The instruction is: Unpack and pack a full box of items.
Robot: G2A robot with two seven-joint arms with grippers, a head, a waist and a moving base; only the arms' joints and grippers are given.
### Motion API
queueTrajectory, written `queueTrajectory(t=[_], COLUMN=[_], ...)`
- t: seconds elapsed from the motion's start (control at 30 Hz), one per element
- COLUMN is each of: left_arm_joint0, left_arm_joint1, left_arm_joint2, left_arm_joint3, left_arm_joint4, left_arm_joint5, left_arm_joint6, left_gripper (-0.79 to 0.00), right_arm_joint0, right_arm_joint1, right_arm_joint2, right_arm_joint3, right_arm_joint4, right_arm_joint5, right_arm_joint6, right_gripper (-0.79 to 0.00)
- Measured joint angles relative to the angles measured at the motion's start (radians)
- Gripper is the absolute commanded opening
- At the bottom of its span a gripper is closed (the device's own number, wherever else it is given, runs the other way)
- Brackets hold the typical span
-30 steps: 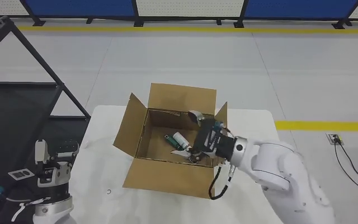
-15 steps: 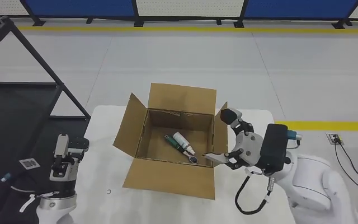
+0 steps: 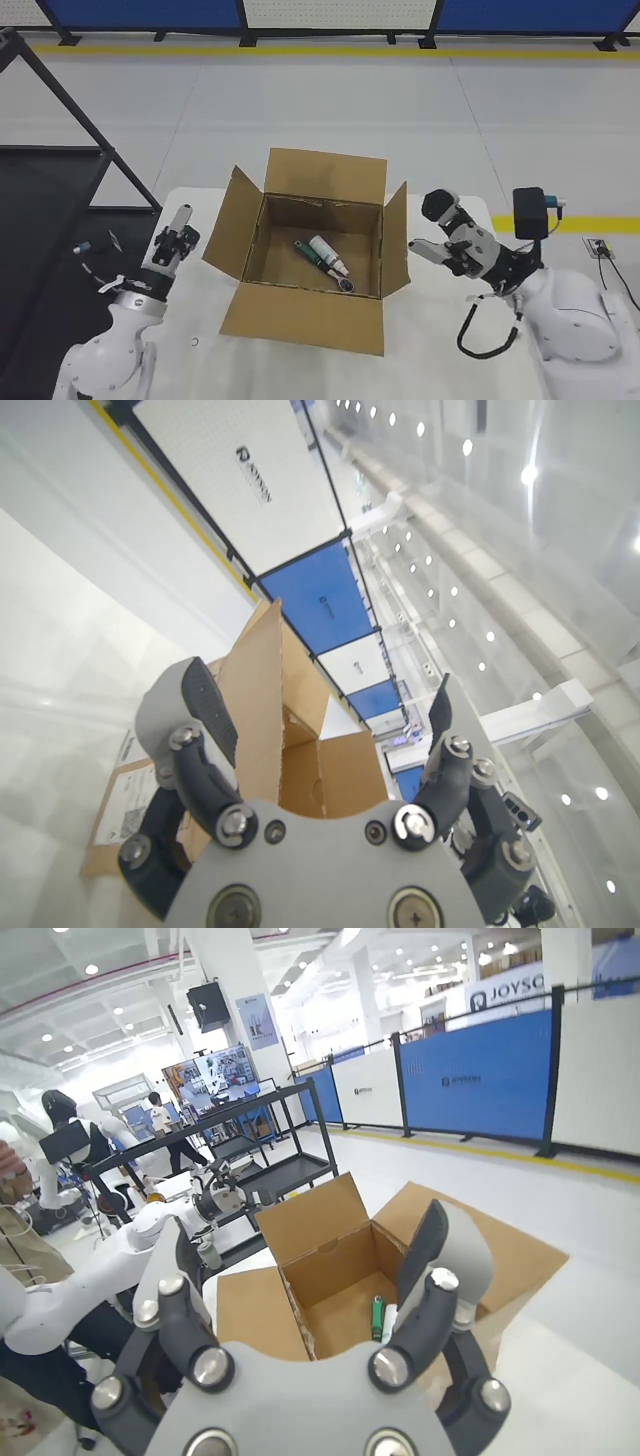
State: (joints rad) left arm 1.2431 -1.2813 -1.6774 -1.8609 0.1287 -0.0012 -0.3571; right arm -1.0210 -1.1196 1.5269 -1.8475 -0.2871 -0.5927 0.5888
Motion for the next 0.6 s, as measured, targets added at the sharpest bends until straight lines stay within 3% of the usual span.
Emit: queueTrajectory(t=[0.23,0.43,0.6], left_arm_joint0=[-0.028,0.014,0.017], left_arm_joint1=[0.008,0.013,0.016], left_arm_joint2=[0.065,0.095,0.134], left_arm_joint3=[0.017,-0.04,-0.033], left_arm_joint4=[0.064,0.053,0.087], left_arm_joint5=[-0.024,-0.038,-0.03], left_arm_joint6=[-0.1,-0.166,-0.188], left_gripper=[0.0,0.0,0.0], right_arm_joint0=[0.007,0.079,0.163], right_arm_joint1=[0.011,0.006,-0.007], right_arm_joint2=[0.004,-0.11,-0.223], right_arm_joint3=[0.069,0.134,0.198], right_arm_joint4=[0.002,0.072,0.1], right_arm_joint5=[0.183,0.185,0.161], right_arm_joint6=[0.113,0.211,0.244], right_gripper=[0.0,0.0,0.0])
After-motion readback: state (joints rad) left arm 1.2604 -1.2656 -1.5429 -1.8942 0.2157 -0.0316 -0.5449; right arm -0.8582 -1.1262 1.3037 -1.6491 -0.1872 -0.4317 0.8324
